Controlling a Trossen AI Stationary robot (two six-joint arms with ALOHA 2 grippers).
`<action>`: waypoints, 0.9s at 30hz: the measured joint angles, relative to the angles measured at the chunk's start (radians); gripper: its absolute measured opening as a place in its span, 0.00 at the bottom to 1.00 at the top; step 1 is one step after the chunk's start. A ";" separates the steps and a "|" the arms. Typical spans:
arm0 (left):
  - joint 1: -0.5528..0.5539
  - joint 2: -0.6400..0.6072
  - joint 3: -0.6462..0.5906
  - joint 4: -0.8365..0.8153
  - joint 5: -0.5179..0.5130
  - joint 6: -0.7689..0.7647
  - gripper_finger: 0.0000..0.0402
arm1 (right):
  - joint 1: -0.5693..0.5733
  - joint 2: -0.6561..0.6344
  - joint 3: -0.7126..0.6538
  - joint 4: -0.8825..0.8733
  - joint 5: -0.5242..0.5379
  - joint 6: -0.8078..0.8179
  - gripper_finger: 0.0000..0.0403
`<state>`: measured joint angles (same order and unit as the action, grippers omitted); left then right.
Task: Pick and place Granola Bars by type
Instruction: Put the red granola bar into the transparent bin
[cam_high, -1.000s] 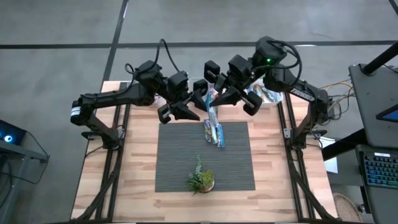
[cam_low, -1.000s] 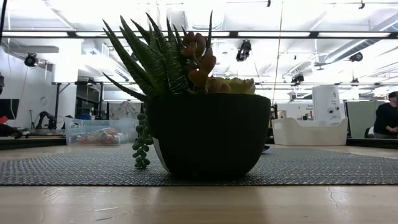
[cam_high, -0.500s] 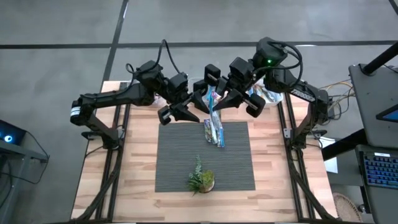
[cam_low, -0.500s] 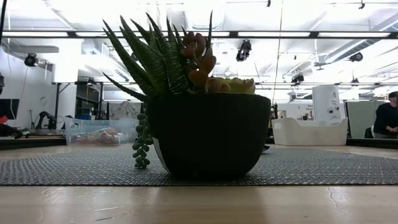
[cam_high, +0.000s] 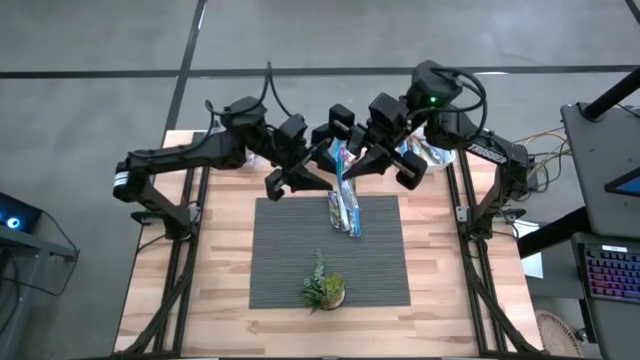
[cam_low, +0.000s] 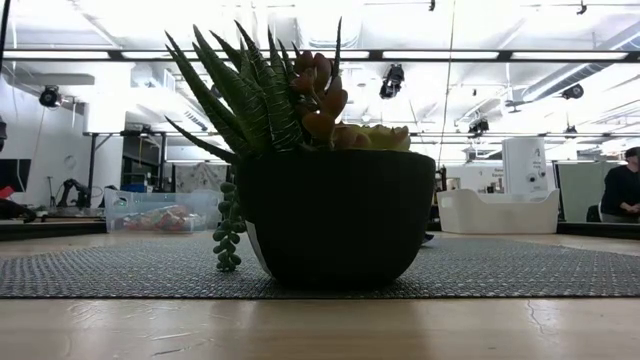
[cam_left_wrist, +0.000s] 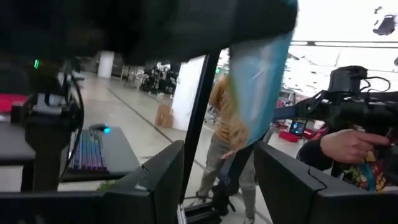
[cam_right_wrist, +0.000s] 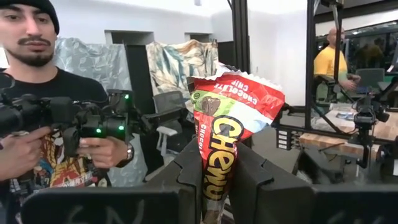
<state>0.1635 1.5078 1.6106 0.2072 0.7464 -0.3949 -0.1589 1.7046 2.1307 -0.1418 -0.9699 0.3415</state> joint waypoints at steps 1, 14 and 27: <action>-0.003 0.000 0.008 0.001 0.001 0.005 0.44 | 0.000 0.000 0.000 0.000 0.000 0.003 0.11; -0.017 -0.001 0.100 -0.314 -0.154 0.045 0.44 | 0.000 -0.003 0.001 -0.003 0.001 0.089 0.11; -0.169 -0.027 0.260 -0.724 -0.695 0.305 0.44 | -0.001 -0.041 0.001 -0.047 0.051 0.054 0.11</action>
<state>-0.0052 1.4811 1.8702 -0.5168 0.0514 -0.0897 -0.1596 1.6638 2.1319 -0.1883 -0.9190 0.3957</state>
